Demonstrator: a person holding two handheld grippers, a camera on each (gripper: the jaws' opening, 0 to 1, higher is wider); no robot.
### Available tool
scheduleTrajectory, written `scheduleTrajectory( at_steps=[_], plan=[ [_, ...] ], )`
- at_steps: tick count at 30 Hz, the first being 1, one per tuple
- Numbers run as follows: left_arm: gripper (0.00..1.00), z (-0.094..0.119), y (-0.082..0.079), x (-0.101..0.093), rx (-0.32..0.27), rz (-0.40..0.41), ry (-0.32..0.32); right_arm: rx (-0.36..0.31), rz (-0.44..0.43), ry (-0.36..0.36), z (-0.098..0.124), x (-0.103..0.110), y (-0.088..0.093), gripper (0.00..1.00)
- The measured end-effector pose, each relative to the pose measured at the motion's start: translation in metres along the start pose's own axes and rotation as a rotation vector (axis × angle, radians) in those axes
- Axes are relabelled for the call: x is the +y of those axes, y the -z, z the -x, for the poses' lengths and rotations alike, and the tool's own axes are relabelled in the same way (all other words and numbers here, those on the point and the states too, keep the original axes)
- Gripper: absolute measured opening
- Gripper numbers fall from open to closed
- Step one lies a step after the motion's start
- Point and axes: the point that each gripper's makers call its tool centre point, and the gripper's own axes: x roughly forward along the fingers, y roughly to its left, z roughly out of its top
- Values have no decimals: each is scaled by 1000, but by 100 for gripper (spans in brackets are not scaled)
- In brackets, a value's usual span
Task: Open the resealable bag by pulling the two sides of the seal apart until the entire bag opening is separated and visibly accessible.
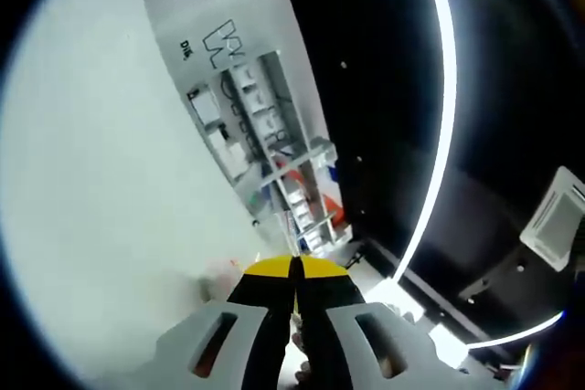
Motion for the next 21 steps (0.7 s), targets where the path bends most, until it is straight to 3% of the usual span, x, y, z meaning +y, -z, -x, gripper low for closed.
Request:
scheduleTrajectory(
  at_steps=[13, 21],
  plan=[
    [0, 1, 2, -2, 4, 4, 6, -1, 23, 4, 4, 8, 5, 0],
    [0, -2, 5, -1, 25, -52, -14, -17, 43, 64, 7, 0, 1, 0]
  ],
)
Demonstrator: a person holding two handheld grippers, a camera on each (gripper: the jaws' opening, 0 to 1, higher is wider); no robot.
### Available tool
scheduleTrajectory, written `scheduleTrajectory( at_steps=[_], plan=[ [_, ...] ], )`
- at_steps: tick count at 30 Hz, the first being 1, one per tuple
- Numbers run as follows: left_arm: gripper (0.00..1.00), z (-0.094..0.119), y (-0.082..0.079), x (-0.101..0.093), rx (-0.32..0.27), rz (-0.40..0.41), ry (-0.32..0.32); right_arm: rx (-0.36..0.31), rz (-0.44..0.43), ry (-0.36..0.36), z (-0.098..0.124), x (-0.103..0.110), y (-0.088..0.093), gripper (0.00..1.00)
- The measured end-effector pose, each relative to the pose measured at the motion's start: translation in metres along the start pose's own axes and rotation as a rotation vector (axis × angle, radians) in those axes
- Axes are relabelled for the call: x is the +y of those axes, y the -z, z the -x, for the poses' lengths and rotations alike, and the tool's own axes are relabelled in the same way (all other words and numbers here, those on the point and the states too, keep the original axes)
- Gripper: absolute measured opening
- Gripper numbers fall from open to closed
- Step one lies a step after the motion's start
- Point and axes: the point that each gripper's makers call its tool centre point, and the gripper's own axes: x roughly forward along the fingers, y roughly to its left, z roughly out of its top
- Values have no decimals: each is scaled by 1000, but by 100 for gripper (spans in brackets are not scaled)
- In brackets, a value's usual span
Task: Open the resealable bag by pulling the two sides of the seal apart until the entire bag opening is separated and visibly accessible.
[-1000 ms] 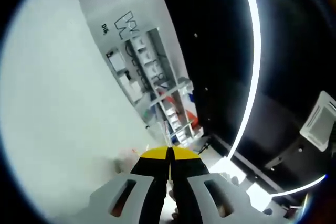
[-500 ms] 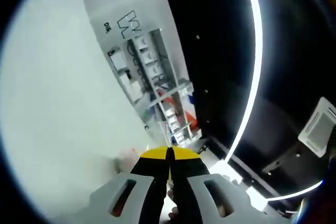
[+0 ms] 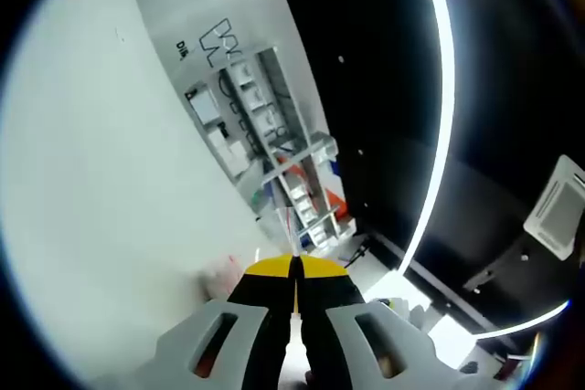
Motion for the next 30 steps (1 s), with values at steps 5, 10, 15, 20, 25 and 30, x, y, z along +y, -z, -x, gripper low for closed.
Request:
scheduleTrajectory(
  at_steps=[5, 10, 15, 20, 25, 30],
  plan=[
    [0, 0, 2, 0, 10, 7, 1, -2, 11, 17, 0, -2, -1, 0],
    [0, -1, 4, -2, 22, 3, 5, -9, 11, 27, 1, -5, -3, 0],
    [0, 0, 5, -5, 24, -25, 10, -71, -45, 56, 6, -17, -16, 0],
    [0, 1, 6, -6, 26, -19, 15, -75, -45, 61, 3, -21, -18, 0],
    [0, 1, 6, -5, 25, -14, 19, -80, -51, 63, 3, -22, -19, 0],
    [0, 0, 4, -5, 24, -14, 22, -82, -52, 64, 1, -25, -21, 0]
  ],
)
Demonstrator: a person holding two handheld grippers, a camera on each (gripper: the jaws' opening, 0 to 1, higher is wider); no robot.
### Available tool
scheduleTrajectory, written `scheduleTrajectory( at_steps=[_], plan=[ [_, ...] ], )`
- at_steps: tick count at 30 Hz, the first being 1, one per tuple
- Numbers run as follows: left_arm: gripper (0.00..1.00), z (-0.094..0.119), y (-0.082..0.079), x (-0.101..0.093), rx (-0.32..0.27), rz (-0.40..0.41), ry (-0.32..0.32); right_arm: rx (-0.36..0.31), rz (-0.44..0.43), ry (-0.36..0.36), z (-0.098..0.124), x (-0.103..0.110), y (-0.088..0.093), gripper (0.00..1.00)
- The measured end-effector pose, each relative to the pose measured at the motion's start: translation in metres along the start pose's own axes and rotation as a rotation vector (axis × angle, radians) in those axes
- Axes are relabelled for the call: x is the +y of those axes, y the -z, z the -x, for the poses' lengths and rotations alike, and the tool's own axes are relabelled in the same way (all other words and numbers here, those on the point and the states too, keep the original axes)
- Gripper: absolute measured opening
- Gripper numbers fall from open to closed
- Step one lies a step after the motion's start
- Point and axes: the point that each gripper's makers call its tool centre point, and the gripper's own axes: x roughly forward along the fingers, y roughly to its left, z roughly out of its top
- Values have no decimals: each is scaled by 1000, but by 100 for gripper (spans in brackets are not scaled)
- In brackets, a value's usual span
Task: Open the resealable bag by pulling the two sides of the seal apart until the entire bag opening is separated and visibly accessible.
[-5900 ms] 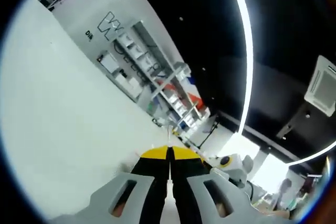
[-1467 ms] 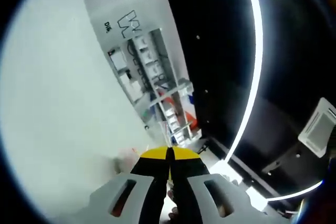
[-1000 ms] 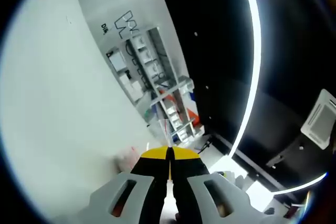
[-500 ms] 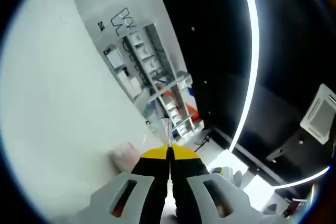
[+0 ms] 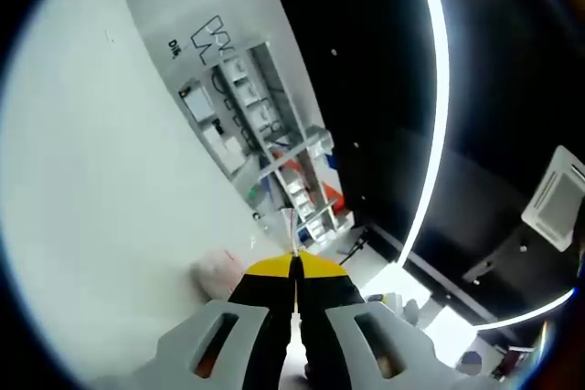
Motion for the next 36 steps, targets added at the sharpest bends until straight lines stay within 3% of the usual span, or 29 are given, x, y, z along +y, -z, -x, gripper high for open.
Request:
scheduleTrajectory(
  at_steps=[6, 14, 36],
  plan=[
    [0, 0, -1, 1, -2, 4, 3, -17, -9, 15, 0, -5, -5, 0],
    [0, 0, -1, 0, -1, 5, 8, -60, 1, 68, 7, -30, -24, 0],
    [0, -1, 1, -1, 12, 6, 14, -59, 20, 64, 8, -27, -23, 0]
  ],
)
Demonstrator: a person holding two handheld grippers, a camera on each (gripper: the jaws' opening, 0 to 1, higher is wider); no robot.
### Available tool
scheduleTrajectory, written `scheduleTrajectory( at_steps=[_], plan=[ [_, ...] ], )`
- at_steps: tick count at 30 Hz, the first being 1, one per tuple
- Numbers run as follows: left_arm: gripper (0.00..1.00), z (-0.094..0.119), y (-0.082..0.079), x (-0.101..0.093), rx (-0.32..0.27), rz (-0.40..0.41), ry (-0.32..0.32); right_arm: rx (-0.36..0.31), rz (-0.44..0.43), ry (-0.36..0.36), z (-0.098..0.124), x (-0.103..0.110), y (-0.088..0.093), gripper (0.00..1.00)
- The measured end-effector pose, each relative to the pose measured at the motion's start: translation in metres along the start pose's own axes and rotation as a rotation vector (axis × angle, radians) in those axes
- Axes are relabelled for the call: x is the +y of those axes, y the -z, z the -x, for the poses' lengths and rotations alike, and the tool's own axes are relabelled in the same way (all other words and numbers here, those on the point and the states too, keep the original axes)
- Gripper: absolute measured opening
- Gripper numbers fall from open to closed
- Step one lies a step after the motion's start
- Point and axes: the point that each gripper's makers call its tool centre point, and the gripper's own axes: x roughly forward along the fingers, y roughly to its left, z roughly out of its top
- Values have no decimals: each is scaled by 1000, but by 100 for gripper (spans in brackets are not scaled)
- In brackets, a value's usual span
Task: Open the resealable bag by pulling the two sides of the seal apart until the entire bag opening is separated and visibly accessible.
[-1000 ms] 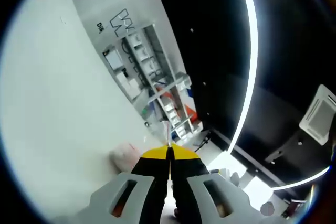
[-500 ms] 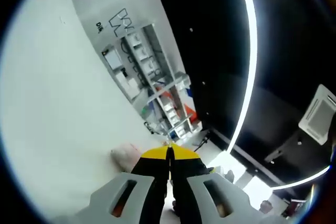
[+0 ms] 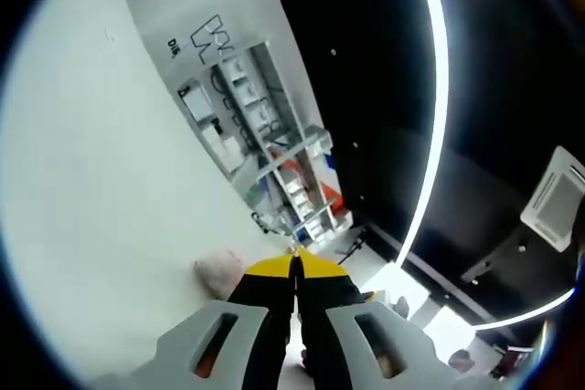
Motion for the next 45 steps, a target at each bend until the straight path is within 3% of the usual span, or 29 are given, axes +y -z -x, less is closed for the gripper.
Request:
scheduleTrajectory(
  at_steps=[8, 10, 11, 12, 14, 26, 45],
  plan=[
    [1, 0, -1, -1, -14, -45, -7, 1, -7, -6, -1, 1, 0, 0],
    [18, 0, -2, 5, -16, -72, -38, 1, -15, -9, 0, 2, 0, 0],
    [34, -1, -1, 6, -13, -49, -43, -4, -17, -8, 0, 2, 0, 0],
    [38, -1, 3, 7, 9, -1, -48, -5, -19, -7, 2, 3, 1, 0],
    [30, 0, 1, 7, 1, -5, -31, -2, -15, -5, 2, 5, 3, 0],
    [26, -1, 0, 7, -3, 5, -32, -1, -15, -5, 3, 5, 3, 0],
    [31, -1, 0, 7, -2, 35, -29, -3, -17, -5, 0, 4, 2, 0]
  ],
)
